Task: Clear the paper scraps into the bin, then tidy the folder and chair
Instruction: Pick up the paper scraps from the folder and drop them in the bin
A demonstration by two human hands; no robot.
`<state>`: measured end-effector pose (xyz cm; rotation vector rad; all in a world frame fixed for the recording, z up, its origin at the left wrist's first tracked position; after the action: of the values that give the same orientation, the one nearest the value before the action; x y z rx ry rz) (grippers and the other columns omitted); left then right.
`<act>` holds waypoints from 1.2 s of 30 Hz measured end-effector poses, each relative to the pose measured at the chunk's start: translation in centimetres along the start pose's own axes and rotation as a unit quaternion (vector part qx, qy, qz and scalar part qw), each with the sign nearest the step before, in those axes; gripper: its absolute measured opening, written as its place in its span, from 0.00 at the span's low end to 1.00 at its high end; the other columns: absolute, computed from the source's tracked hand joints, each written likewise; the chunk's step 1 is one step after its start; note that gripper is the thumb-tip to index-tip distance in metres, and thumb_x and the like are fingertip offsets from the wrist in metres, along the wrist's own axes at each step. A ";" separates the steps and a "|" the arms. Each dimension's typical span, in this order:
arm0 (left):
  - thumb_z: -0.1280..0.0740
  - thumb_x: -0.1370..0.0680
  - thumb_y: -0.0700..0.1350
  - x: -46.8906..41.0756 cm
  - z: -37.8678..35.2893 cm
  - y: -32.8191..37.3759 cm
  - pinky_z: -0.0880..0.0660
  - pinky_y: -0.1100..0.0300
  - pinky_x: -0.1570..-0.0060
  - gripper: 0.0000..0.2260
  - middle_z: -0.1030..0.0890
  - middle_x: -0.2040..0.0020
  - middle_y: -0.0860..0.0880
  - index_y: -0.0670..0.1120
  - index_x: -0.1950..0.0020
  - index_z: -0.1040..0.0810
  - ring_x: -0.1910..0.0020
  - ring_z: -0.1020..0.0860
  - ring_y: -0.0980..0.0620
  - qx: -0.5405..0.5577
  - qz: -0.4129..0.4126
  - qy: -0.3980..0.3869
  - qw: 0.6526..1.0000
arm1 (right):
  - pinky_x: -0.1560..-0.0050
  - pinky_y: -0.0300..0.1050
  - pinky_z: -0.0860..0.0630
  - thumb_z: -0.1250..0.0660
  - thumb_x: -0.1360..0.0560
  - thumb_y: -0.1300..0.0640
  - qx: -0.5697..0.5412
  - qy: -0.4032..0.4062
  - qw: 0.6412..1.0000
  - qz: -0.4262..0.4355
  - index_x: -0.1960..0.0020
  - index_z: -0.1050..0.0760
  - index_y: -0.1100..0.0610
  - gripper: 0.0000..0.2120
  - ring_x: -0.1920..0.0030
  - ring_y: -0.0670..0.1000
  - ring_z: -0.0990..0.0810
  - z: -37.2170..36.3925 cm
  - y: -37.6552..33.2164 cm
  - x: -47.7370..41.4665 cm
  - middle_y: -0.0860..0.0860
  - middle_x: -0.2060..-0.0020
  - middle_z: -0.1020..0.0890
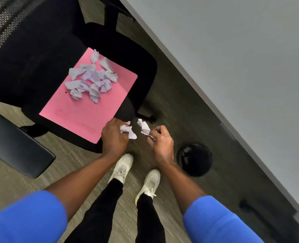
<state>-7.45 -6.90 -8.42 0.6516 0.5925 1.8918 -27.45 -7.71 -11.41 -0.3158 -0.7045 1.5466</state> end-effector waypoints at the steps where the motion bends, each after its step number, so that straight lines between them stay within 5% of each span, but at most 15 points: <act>1: 0.24 0.27 0.37 0.5 -1.3 0.6 0.20 0.45 0.50 0.06 0.15 0.53 0.44 0.43 0.51 0.13 0.52 0.16 0.41 0.000 -0.004 -0.015 1.000 | 0.53 0.52 0.19 0.27 0.23 0.57 -0.009 0.011 1.000 -0.020 0.51 0.15 0.55 0.04 0.53 0.53 0.20 0.3 1.5 0.8 0.51 0.49 0.23; 8: 0.24 0.29 0.35 6.2 -11.1 5.0 0.19 0.48 0.49 0.08 0.15 0.52 0.43 0.42 0.51 0.13 0.51 0.16 0.41 -0.059 -0.052 -0.155 0.985 | 0.47 0.48 0.21 0.27 0.23 0.55 -0.040 0.054 0.975 -0.212 0.42 0.13 0.50 0.11 0.50 0.57 0.19 2.6 11.0 7.6 0.59 0.54 0.17; 12: 0.23 0.27 0.36 8.7 -16.8 7.1 0.20 0.52 0.43 0.08 0.15 0.48 0.43 0.41 0.48 0.13 0.47 0.16 0.43 -0.116 -0.083 -0.229 0.963 | 0.64 0.46 0.30 0.24 0.24 0.54 -0.079 0.086 0.949 -0.292 0.56 0.14 0.56 0.06 0.67 0.50 0.23 3.8 16.6 10.9 0.54 0.67 0.16; 16: 0.23 0.24 0.40 10.1 -21.8 8.2 0.19 0.54 0.45 0.07 0.14 0.48 0.42 0.40 0.47 0.14 0.46 0.15 0.44 -0.113 -0.033 -0.248 0.961 | 0.53 0.41 0.26 0.27 0.21 0.53 -0.090 0.071 0.913 -0.391 0.42 0.16 0.62 0.14 0.47 0.58 0.15 4.0 22.6 13.5 0.59 0.45 0.14; 19: 0.27 0.20 0.46 10.8 -26.0 8.7 0.23 0.55 0.38 0.11 0.15 0.41 0.43 0.42 0.40 0.17 0.40 0.17 0.44 -0.115 -0.037 -0.267 0.956 | 0.41 0.45 0.23 0.25 0.24 0.50 -0.137 0.087 0.901 -0.403 0.39 0.15 0.59 0.17 0.40 0.59 0.15 3.3 26.6 13.4 0.57 0.41 0.15; 25: 0.33 0.17 0.47 11.3 -34.3 9.0 0.23 0.53 0.40 0.11 0.15 0.39 0.42 0.43 0.42 0.14 0.37 0.17 0.43 -0.136 -0.041 -0.311 0.940 | 0.54 0.40 0.27 0.18 0.31 0.60 -0.138 0.107 0.885 -0.432 0.52 0.13 0.63 0.10 0.52 0.57 0.12 2.8 33.6 13.0 0.60 0.53 0.11; 29: 0.28 0.21 0.49 11.6 -38.8 7.4 0.21 0.50 0.46 0.12 0.13 0.45 0.38 0.41 0.47 0.13 0.43 0.15 0.38 -0.122 -0.024 -0.308 0.943 | 0.47 0.48 0.18 0.17 0.32 0.58 -0.125 0.080 0.876 -0.459 0.50 0.13 0.60 0.12 0.49 0.58 0.12 1.6 38.0 12.2 0.58 0.52 0.11; 36: 0.30 0.19 0.48 11.8 -43.6 6.6 0.25 0.51 0.35 0.16 0.17 0.35 0.39 0.40 0.36 0.17 0.34 0.19 0.39 -0.123 0.007 -0.335 0.934 | 0.55 0.37 0.32 0.19 0.29 0.53 -0.096 0.037 0.874 -0.474 0.46 0.13 0.58 0.14 0.45 0.56 0.13 0.6 42.1 10.7 0.56 0.47 0.11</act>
<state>-45.15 -3.39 -34.00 1.0632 -0.0877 1.5784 -62.59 3.99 -34.05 -0.1290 -0.7865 0.5237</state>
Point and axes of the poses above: each hand's wrist, its own x-axis away from the middle knuckle, its own z-axis out of the back of the hand, y = z × x, the point moved 7 cm from there along -x, towards the middle knuckle
